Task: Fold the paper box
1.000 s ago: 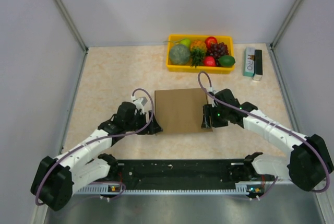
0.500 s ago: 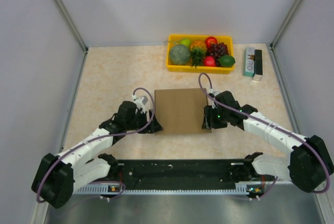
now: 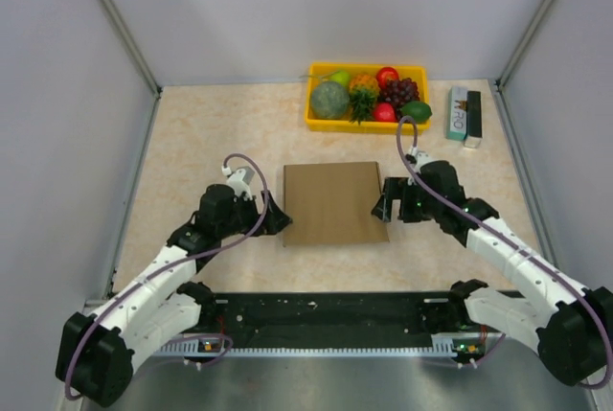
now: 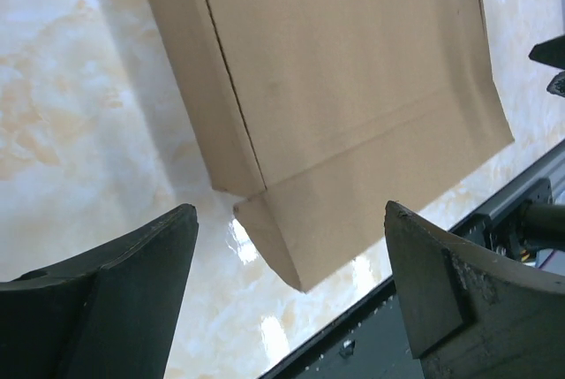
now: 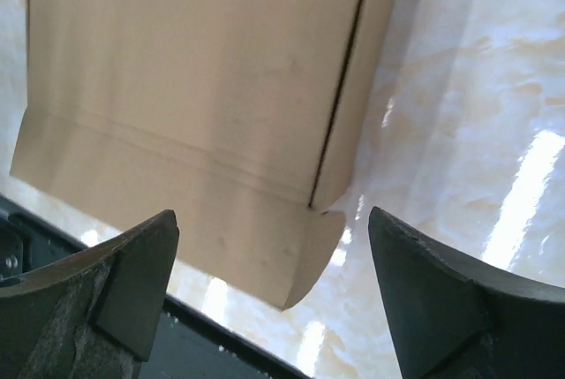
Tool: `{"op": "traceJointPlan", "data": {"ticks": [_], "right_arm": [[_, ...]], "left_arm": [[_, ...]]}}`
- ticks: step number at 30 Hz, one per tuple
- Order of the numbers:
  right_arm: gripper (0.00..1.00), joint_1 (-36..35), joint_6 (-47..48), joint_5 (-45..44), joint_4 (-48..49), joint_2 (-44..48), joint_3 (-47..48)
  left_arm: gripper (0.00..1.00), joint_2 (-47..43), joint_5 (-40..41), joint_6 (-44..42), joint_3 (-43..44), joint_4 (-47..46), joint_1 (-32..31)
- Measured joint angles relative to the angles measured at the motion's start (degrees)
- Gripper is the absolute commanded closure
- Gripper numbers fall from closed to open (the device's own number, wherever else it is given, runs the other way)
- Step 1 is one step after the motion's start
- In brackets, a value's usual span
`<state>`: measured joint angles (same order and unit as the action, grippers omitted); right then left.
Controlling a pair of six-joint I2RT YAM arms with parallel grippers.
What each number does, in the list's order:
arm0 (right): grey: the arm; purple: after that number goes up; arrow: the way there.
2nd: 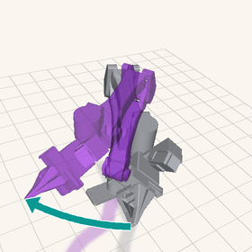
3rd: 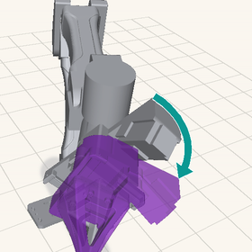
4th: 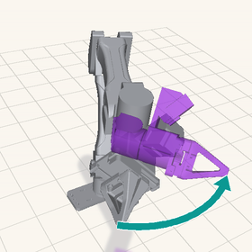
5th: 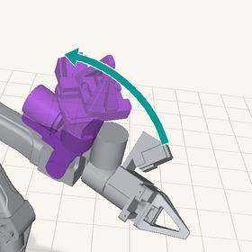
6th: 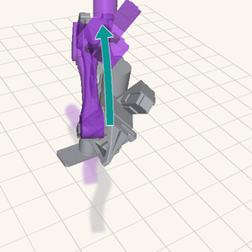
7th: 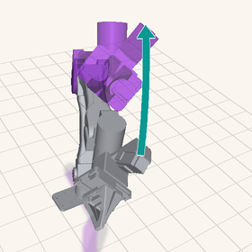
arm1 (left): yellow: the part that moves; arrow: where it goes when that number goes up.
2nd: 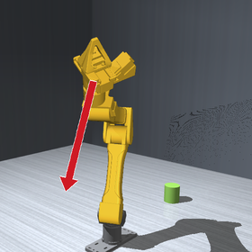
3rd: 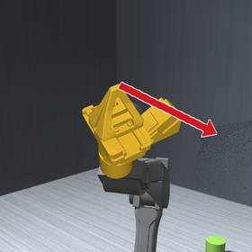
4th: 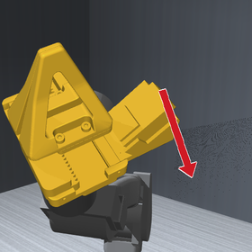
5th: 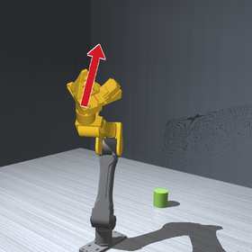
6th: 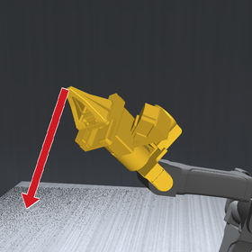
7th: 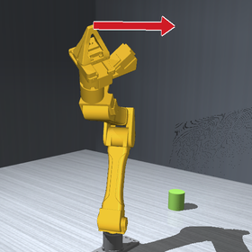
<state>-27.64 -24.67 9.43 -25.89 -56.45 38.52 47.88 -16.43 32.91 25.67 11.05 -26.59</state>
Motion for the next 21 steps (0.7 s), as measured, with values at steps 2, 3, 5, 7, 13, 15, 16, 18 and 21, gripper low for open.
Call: {"op": "traceJointPlan", "data": {"ticks": [2,3,5,7,13,15,16,18,21], "right_arm": [[0.10,3.52,-0.20,2.19,3.04,-0.33,-1.49],[0.10,5.07,-0.50,3.48,4.57,-0.55,-2.60],[0.10,6.95,-1.07,5.60,7.02,-1.14,-4.81],[0.10,7.67,-1.79,8.26,10.38,-2.49,-7.30],[0.11,7.67,-2.12,12.87,16.96,-5.95,-10.25],[0.11,7.69,-2.21,14.25,19.10,-6.25,-11.52],[0.11,7.67,-2.27,14.75,19.61,-6.27,-11.89],[0.12,7.67,-2.49,15.87,20.44,-6.25,-12.31],[0.12,7.69,-2.89,17.55,21.35,-6.03,-12.44]], "left_arm": [[0.10,1.49,-0.98,0.35,-0.11,-1.79,2.08],[0.11,2.80,-2.19,0.92,-0.39,-3.80,3.19],[0.11,5.22,-4.00,2.16,-1.33,-7.48,4.70],[0.11,8.31,-6.43,3.43,-2.03,-10.51,5.35],[0.12,15.47,-12.87,6.93,-3.37,-17.77,5.44],[0.12,15.74,-14.40,8.20,-5.07,-19.82,5.44],[0.12,15.74,-14.60,8.39,-5.29,-20.13,5.44],[0.12,15.69,-15.39,9.07,-5.79,-20.37,5.44],[0.12,14.95,-16.65,9.88,-5.92,-20.63,5.44]]}}
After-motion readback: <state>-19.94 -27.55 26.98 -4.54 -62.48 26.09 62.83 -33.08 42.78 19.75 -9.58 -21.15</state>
